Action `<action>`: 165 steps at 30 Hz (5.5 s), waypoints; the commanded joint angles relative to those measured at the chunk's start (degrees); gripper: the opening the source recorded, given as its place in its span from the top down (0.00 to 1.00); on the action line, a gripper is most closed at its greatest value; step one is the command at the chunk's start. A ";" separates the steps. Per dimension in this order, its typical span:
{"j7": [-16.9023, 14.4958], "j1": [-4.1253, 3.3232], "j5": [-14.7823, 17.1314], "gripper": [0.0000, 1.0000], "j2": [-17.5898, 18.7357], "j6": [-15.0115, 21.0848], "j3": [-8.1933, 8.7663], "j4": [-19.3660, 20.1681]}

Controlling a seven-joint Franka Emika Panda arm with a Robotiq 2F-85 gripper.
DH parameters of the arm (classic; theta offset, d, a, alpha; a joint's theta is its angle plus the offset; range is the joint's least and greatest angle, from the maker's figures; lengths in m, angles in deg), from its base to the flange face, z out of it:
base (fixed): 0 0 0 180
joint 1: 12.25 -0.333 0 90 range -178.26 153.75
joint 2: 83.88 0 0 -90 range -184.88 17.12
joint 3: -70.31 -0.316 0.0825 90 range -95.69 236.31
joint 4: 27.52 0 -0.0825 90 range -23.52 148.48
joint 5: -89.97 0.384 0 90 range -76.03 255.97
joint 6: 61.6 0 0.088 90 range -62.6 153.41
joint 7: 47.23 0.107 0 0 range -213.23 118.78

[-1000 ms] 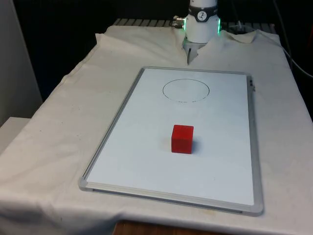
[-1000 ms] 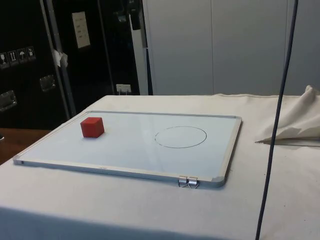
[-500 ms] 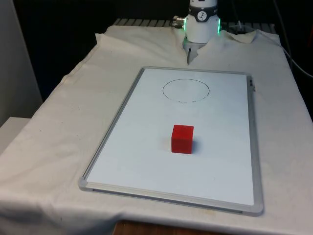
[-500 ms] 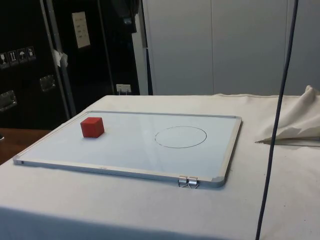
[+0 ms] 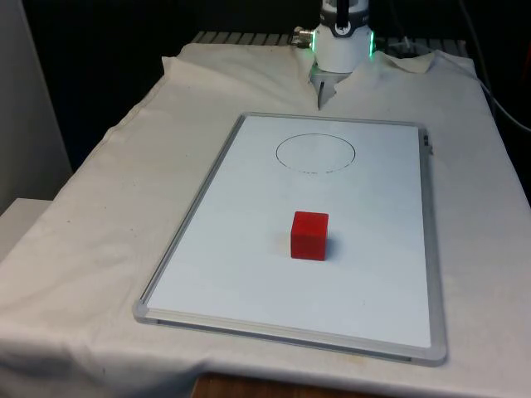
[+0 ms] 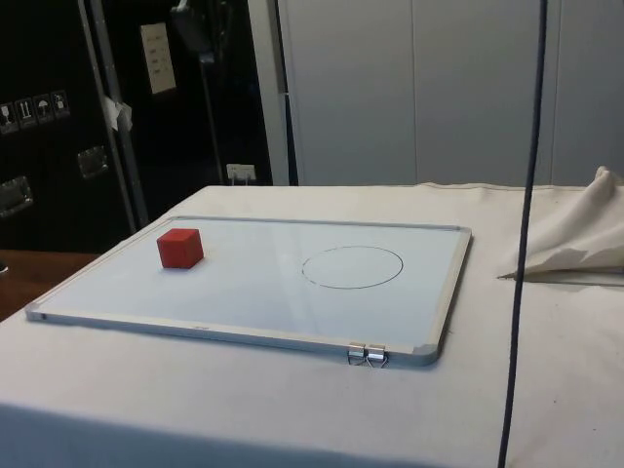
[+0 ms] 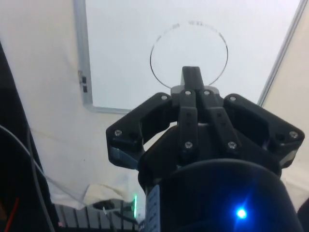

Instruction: Push the cube into the marked area.

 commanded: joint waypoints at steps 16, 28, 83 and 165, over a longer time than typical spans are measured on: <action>1.60 -0.06 0.11 1.00 11.40 5.61 -1.83 -8.31; 0.86 0.80 0.29 1.00 20.68 8.77 -1.78 -16.56; -3.61 3.15 3.55 1.00 46.47 16.44 -0.34 -36.10; -15.18 2.58 4.70 1.00 36.04 6.19 -0.69 -17.42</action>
